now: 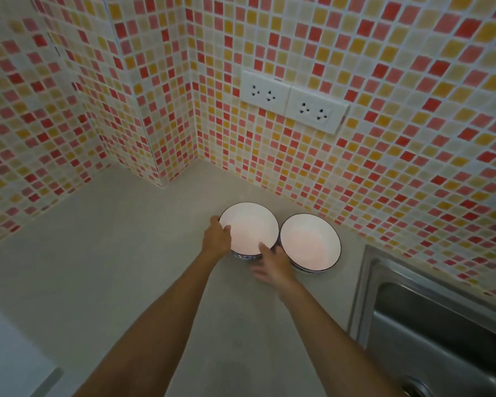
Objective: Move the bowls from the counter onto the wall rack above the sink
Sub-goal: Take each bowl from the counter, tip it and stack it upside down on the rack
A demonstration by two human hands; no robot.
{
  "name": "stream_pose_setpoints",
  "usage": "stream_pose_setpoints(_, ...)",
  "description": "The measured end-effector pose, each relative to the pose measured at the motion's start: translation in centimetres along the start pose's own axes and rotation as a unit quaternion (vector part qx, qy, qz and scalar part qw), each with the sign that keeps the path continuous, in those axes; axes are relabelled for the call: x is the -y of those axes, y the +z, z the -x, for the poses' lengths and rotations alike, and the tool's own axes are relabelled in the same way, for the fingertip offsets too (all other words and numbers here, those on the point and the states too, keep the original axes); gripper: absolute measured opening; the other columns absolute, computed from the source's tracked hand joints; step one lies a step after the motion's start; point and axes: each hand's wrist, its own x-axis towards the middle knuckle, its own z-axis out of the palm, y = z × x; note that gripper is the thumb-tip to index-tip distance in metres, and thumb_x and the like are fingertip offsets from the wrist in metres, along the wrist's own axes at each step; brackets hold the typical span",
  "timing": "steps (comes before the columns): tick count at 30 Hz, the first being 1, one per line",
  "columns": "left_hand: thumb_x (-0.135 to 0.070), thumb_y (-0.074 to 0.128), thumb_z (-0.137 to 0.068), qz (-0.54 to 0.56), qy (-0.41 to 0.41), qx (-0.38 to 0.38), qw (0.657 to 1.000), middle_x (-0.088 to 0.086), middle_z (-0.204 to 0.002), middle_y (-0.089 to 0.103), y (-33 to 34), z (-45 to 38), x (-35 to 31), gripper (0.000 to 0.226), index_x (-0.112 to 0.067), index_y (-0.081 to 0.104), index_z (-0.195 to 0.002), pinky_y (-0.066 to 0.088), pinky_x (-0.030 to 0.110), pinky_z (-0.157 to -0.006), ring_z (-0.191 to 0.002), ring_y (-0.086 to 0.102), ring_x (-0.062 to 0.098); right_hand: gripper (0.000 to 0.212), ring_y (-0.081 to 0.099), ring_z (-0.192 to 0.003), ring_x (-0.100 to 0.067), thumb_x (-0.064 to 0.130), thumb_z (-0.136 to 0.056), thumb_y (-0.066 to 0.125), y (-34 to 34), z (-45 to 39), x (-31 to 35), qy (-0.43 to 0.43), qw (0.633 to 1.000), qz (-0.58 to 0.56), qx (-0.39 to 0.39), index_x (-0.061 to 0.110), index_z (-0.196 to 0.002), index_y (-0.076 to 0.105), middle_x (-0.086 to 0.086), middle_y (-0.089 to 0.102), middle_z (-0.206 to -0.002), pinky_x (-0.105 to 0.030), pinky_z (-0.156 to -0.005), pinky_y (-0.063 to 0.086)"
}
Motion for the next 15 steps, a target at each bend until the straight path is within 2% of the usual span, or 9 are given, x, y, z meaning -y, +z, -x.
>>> stream_pose_setpoints(4,-0.003,0.036,-0.094,-0.014,0.020,-0.001,1.000,0.030,-0.124,0.052,-0.1,-0.1,0.5,0.038,-0.001,0.033,-0.131,0.043,0.043,-0.087,-0.109,0.052,0.044,0.041,0.070,-0.069,-0.027,0.016,-0.093,0.048,1.1,-0.7,-0.1,0.013,1.000,-0.024,-0.014,0.015,-0.132,0.035,-0.012,0.054,-0.127,-0.038,-0.065,0.059)
stream_pose_setpoints(7,0.001,0.035,-0.092,-0.036,0.050,-0.009,0.998,0.031,-0.122,0.054,-0.3,0.8,1.1,0.042,0.000,0.033,-0.134,0.044,0.044,-0.088,-0.107,0.054,0.044,0.035,0.070,-0.074,-0.031,0.012,-0.091,0.046,1.2,-0.7,-0.1,0.024,0.999,-0.042,-0.011,0.014,-0.124,0.035,-0.012,0.052,-0.125,-0.042,-0.071,0.059)
stream_pose_setpoints(10,0.000,0.034,-0.092,-0.039,0.069,-0.026,0.996,0.029,-0.120,0.056,-0.9,2.2,1.8,0.043,-0.002,0.034,-0.135,0.046,0.042,-0.085,-0.104,0.055,0.044,0.037,0.071,-0.081,-0.036,0.016,-0.090,0.049,0.8,0.2,-0.5,0.027,0.998,-0.060,-0.001,0.019,-0.122,0.032,-0.011,0.053,-0.121,-0.049,-0.077,0.059)
stream_pose_setpoints(15,-0.004,0.033,-0.095,-0.010,0.100,-0.028,0.995,0.024,-0.117,0.059,-2.2,6.5,1.5,0.041,-0.008,0.039,-0.136,0.045,0.034,-0.077,-0.099,0.056,0.039,0.041,0.066,-0.096,-0.034,0.032,-0.094,0.055,-1.3,3.6,-0.7,0.002,0.992,-0.127,0.008,0.030,-0.129,0.034,-0.003,0.049,-0.127,-0.050,-0.071,0.060)
